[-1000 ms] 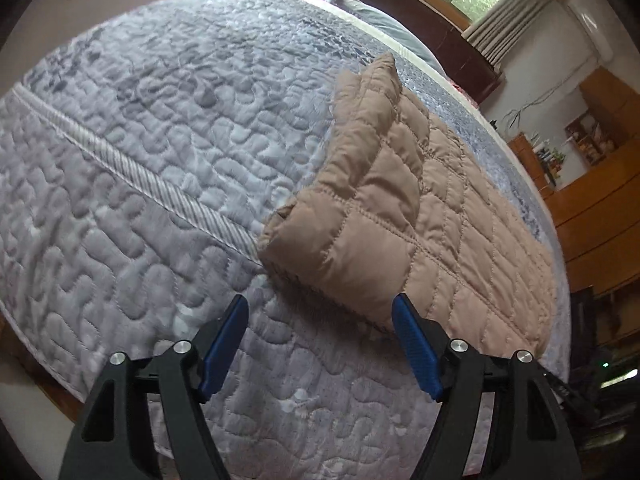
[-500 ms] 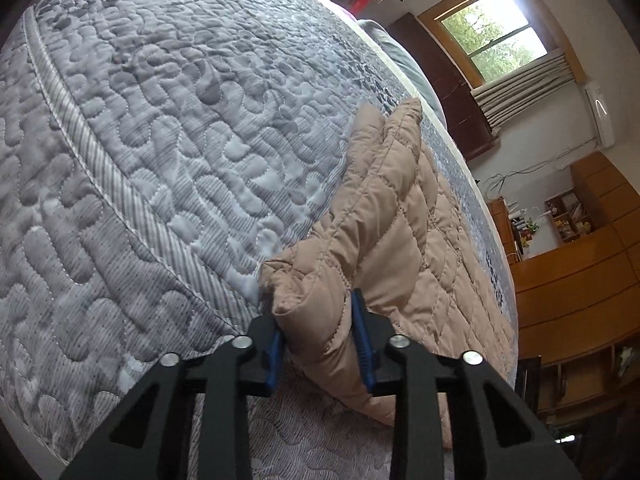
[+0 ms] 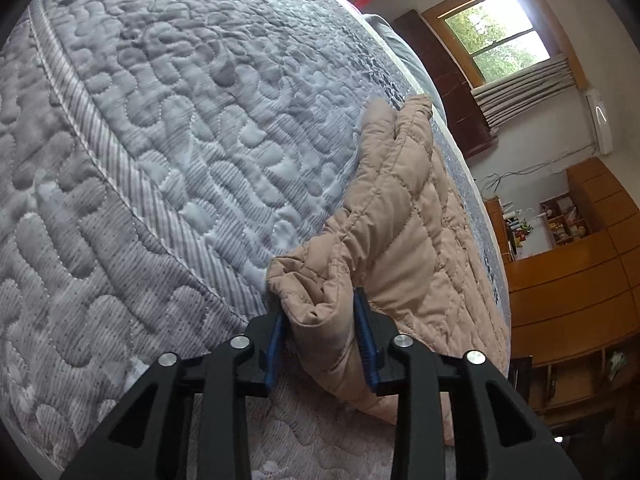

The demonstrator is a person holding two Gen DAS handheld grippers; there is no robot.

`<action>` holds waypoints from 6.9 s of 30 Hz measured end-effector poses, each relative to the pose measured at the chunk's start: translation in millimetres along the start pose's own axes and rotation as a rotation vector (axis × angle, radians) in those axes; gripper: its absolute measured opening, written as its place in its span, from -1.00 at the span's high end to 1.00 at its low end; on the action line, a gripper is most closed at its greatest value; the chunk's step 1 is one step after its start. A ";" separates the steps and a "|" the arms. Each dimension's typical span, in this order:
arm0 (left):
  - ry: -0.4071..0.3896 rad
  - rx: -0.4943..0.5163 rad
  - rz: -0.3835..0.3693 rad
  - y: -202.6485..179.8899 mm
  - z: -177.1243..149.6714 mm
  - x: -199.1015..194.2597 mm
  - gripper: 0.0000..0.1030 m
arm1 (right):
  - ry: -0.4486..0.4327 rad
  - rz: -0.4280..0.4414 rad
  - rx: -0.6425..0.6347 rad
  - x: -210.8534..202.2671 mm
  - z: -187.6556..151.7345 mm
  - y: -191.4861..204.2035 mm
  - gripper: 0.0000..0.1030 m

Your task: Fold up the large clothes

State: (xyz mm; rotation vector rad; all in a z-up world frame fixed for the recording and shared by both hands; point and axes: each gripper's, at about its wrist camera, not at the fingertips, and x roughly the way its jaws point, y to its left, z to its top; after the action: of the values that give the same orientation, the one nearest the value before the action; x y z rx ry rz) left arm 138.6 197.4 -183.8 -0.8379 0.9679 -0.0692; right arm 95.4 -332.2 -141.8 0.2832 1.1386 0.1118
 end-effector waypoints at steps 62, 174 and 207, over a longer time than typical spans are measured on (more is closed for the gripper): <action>0.234 0.864 -0.195 -254.8 -138.3 81.3 0.73 | 0.030 0.057 0.044 -4.6 5.8 -10.6 0.71; 0.182 0.923 0.066 -259.8 -138.4 108.6 -0.16 | -0.033 0.134 0.035 -23.4 19.8 -20.0 0.34; 0.201 0.958 0.076 -300.0 -126.2 140.0 -0.21 | -0.046 0.098 0.216 -13.8 133.7 -70.9 0.74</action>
State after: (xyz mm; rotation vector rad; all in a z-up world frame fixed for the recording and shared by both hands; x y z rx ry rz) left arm 217.1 -142.4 -121.0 0.0916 1.0028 -0.5164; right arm 206.9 -425.5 -97.6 0.5313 1.0924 0.0686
